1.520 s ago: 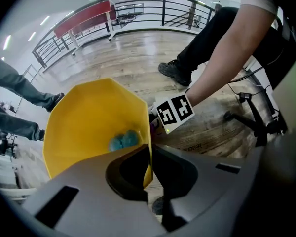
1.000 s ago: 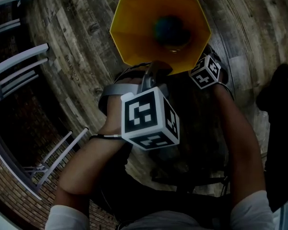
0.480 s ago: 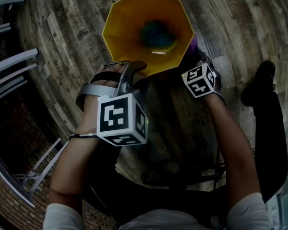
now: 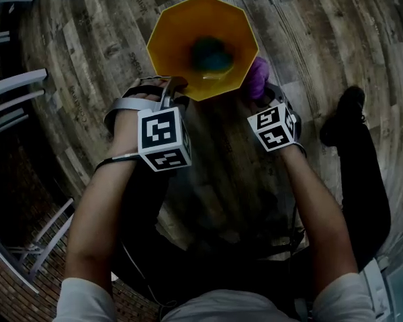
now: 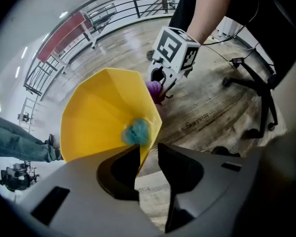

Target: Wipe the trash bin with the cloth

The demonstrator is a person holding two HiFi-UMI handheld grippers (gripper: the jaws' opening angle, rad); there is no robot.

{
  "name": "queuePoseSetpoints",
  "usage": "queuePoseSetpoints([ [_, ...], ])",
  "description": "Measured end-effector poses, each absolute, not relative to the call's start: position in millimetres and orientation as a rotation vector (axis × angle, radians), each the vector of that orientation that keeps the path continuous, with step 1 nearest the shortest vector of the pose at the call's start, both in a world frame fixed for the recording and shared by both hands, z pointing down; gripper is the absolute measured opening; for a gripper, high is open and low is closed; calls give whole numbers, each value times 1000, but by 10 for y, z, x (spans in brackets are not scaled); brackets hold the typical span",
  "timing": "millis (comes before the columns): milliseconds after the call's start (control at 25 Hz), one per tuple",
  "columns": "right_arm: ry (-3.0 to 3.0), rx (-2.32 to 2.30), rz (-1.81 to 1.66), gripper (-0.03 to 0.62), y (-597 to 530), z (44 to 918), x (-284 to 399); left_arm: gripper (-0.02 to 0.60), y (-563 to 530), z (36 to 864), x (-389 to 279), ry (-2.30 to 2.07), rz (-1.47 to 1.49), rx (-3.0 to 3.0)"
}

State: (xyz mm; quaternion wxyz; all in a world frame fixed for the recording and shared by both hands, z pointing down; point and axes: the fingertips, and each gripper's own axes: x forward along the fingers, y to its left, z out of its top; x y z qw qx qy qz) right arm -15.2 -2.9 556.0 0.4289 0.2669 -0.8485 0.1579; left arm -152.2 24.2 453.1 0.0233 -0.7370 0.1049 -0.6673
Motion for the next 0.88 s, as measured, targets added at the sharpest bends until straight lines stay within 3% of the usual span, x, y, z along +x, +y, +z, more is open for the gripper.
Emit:
queuePoseSetpoints([
  [80,-2124,677,380,107,-31,5482,-131,77,213,4537,-1493,358,-2049,-2296],
  [360,-2188,735,354,107,-18,5070,-130,17,380,4550,-1264,299,-2049,-2424],
  [880,-2352,694,212,107,-65,4331,-317,14,370,4548,-987,348,-2016,-2616],
])
